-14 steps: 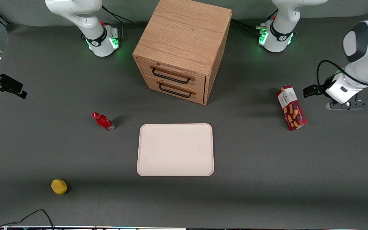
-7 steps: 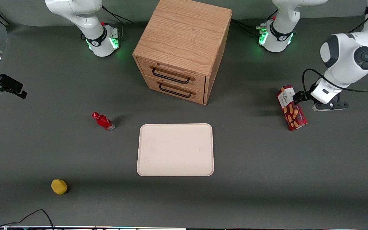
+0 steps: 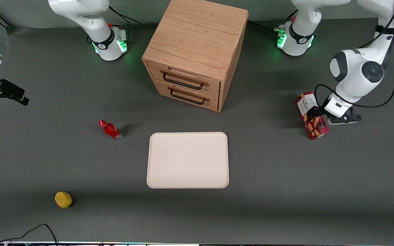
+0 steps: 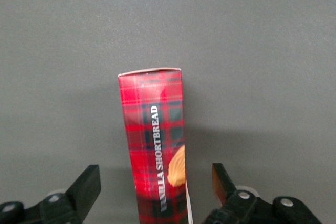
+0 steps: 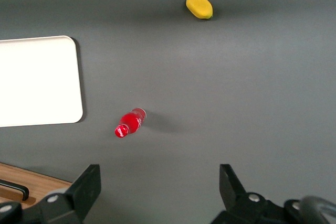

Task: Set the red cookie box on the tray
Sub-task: 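Close the left gripper on the cookie box's end and lift it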

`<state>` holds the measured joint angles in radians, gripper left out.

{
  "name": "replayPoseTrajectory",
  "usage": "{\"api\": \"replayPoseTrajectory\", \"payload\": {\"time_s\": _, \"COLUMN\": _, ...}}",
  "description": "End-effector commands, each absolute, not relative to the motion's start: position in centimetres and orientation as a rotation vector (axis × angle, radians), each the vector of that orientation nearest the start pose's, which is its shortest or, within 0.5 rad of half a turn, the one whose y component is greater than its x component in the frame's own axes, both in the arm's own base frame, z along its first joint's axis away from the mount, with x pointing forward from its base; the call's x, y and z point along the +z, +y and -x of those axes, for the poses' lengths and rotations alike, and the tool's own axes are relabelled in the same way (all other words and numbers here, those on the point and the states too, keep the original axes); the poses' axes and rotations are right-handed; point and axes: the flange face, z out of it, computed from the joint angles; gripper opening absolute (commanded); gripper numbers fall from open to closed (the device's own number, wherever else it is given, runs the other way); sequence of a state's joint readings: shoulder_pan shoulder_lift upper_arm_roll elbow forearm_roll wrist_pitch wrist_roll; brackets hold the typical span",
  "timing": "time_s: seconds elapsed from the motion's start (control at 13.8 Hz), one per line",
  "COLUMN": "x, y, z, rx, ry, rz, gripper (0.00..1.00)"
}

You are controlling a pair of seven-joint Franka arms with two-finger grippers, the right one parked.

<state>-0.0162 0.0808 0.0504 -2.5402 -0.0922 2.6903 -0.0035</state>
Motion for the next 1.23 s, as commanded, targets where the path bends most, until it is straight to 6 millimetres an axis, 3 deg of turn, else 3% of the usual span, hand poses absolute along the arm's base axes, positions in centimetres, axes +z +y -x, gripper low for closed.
{"api": "replayPoseTrajectory", "payload": {"time_s": 0.0, "x": 24.4, "y": 1.5, "z": -46.5, "rx": -0.135, "ry": -0.22, "rz": 3.176, "gripper": 0.74}}
{"api": "replayPoseTrajectory", "payload": {"time_s": 0.29, "x": 24.5, "y": 1.4, "z": -46.5, "rx": -0.135, "ry": -0.22, "rz": 3.177, "gripper": 0.37}}
{"api": "replayPoseTrajectory", "payload": {"time_s": 0.51, "x": 24.9, "y": 1.3, "z": -46.5, "rx": -0.128, "ry": -0.216, "rz": 3.18, "gripper": 0.33}}
{"api": "replayPoseTrajectory", "payload": {"time_s": 0.65, "x": 26.5, "y": 0.9, "z": -46.3, "rx": -0.091, "ry": -0.21, "rz": 3.19, "gripper": 0.33}}
{"api": "replayPoseTrajectory", "payload": {"time_s": 0.8, "x": 30.0, "y": 0.1, "z": -46.0, "rx": -0.009, "ry": -0.243, "rz": 3.206, "gripper": 0.33}}
{"api": "replayPoseTrajectory", "payload": {"time_s": 0.87, "x": 32.4, "y": -1.3, "z": -45.9, "rx": 0.057, "ry": -0.261, "rz": 3.209, "gripper": 0.33}}
{"api": "replayPoseTrajectory", "payload": {"time_s": 1.16, "x": 45.1, "y": -8.4, "z": -48.4, "rx": 0.244, "ry": -0.311, "rz": 3.171, "gripper": 0.32}}
